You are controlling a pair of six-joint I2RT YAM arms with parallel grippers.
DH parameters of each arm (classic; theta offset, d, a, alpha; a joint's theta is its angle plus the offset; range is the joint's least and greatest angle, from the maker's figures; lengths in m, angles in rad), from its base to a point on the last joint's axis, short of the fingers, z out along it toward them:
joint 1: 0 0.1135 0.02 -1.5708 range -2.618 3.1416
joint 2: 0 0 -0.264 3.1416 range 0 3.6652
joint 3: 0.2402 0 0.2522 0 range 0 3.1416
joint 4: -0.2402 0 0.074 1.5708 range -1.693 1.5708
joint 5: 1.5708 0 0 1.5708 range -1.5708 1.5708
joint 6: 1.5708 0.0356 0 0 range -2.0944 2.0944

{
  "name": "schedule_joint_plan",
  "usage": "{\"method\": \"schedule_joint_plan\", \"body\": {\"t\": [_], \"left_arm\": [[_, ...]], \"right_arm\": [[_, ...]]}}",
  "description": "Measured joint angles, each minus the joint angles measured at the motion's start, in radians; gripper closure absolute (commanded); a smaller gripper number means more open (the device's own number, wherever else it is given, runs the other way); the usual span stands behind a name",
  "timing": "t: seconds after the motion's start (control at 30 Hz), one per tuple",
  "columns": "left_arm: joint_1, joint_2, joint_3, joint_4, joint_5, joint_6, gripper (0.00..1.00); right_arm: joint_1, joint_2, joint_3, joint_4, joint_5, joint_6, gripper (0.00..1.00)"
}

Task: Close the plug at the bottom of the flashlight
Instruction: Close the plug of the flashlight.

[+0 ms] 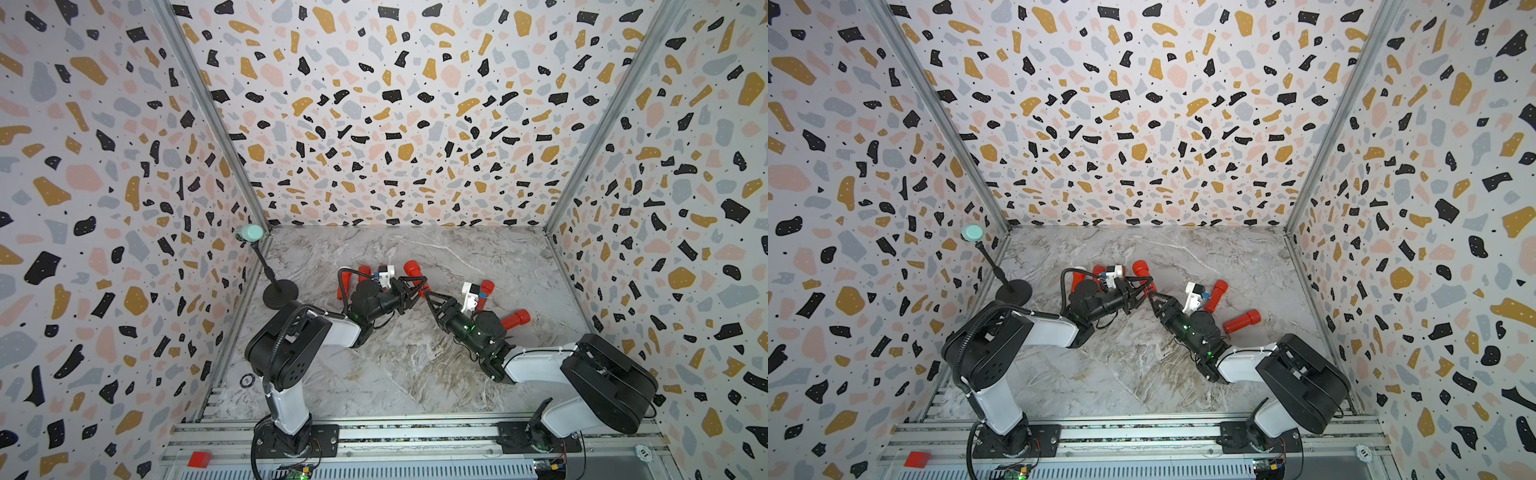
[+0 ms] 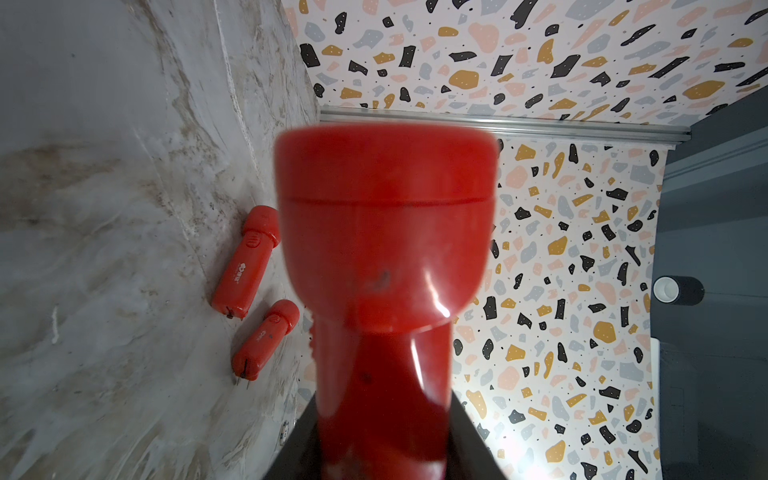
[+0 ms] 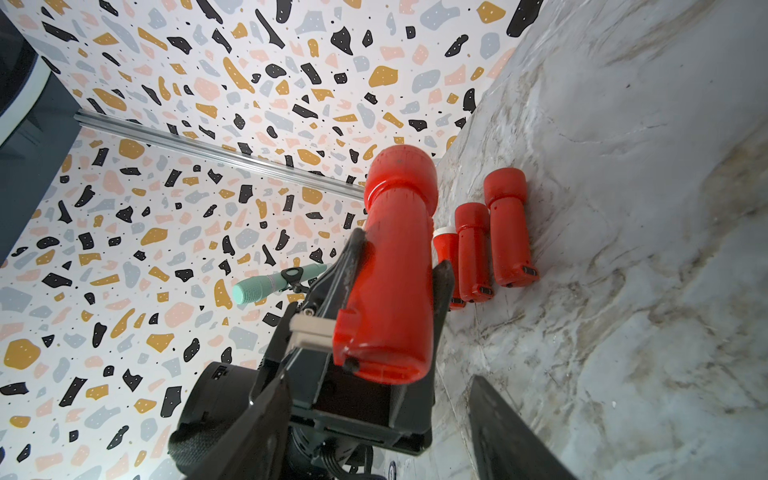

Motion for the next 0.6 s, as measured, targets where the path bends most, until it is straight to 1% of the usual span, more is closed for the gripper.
{"method": "schedule_joint_plan", "body": {"t": [0.33, 0.6], "left_arm": [[0.0, 0.0, 0.0, 0.0, 0.003, 0.0, 1.0], [0.0, 0.0, 0.0, 0.003, 0.003, -0.001, 1.0]], "right_arm": [[0.0, 0.023, 0.01, 0.034, 0.001, 0.001, 0.43], [0.0, 0.03, 0.016, 0.049, 0.004, 0.0, 0.48]]}}
